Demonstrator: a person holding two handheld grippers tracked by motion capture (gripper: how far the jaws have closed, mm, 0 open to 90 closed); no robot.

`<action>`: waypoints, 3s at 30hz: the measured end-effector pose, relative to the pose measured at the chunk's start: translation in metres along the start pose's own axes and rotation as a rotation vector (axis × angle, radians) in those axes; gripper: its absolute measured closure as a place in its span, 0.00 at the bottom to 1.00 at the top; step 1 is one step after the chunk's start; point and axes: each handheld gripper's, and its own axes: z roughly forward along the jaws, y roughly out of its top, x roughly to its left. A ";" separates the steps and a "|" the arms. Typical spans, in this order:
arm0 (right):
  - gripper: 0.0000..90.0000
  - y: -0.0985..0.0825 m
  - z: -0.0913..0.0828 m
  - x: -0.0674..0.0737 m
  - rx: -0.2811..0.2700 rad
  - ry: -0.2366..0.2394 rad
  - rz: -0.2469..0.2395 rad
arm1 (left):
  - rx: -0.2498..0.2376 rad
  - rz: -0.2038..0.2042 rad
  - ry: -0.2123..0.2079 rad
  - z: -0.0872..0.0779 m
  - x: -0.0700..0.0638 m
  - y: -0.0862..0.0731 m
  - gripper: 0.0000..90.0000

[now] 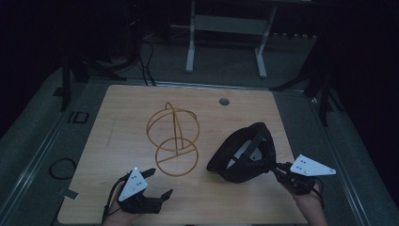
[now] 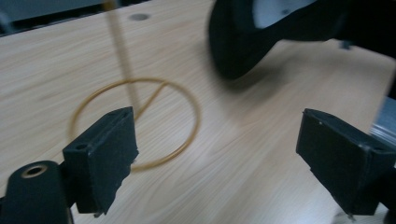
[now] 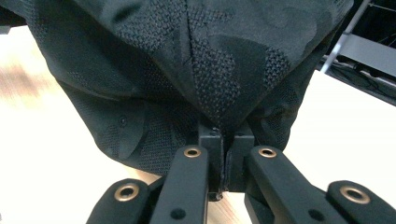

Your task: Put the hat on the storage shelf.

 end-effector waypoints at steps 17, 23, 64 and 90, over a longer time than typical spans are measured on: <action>0.98 -0.001 0.003 0.007 0.009 0.023 -0.004 | -0.006 0.140 -0.187 0.060 -0.050 0.057 0.17; 0.98 -0.005 0.005 0.008 0.013 0.030 0.007 | -0.009 0.175 -0.237 0.078 -0.065 0.074 0.17; 0.97 0.000 0.002 0.011 -0.011 0.066 0.045 | -0.063 0.224 -0.365 0.126 -0.070 0.116 0.99; 0.41 0.026 -0.024 0.021 -0.083 0.106 0.201 | -0.275 0.229 -0.532 0.106 -0.073 0.151 0.99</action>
